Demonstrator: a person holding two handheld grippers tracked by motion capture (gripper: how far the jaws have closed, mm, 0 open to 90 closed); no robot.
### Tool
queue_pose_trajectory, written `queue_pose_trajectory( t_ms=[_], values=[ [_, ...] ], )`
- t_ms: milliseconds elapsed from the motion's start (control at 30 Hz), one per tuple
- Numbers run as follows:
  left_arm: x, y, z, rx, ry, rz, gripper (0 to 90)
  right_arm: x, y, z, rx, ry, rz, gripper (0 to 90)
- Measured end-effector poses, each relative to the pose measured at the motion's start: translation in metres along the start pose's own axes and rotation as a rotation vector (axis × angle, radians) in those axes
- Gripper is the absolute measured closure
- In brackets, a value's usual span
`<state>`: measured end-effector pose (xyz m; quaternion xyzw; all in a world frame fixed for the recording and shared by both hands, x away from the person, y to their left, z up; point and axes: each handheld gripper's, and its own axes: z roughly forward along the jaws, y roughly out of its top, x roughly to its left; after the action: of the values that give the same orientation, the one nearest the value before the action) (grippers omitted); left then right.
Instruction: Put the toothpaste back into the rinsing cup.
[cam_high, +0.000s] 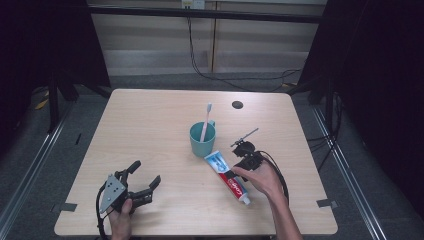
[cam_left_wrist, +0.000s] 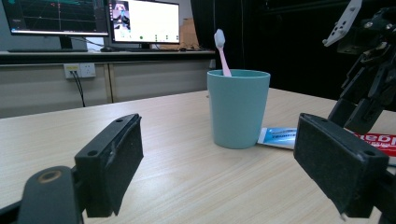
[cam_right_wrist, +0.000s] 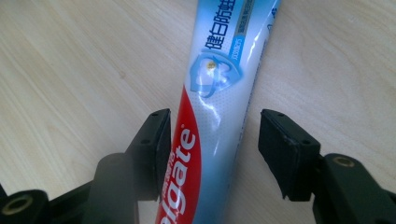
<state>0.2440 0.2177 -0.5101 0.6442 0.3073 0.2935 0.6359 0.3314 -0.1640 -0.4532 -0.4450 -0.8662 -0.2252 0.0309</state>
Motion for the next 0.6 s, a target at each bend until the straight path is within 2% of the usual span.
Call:
queue_pose_trajectory(
  t_ms=[233,367,600],
  values=[
    [0.000,0.000,0.000,0.000,0.000,0.001,15.7,0.001,0.007,0.009,0.038,-0.006,-0.007,44.3],
    [0.000,0.000,0.000,-0.004,0.001,-0.004,15.7,-0.001,0.010,0.016,0.055,0.016,-0.002,46.1],
    [0.000,0.000,0.000,0.002,-0.001,0.003,15.7,0.002,0.012,0.018,0.071,-0.005,-0.001,45.7]
  ],
)
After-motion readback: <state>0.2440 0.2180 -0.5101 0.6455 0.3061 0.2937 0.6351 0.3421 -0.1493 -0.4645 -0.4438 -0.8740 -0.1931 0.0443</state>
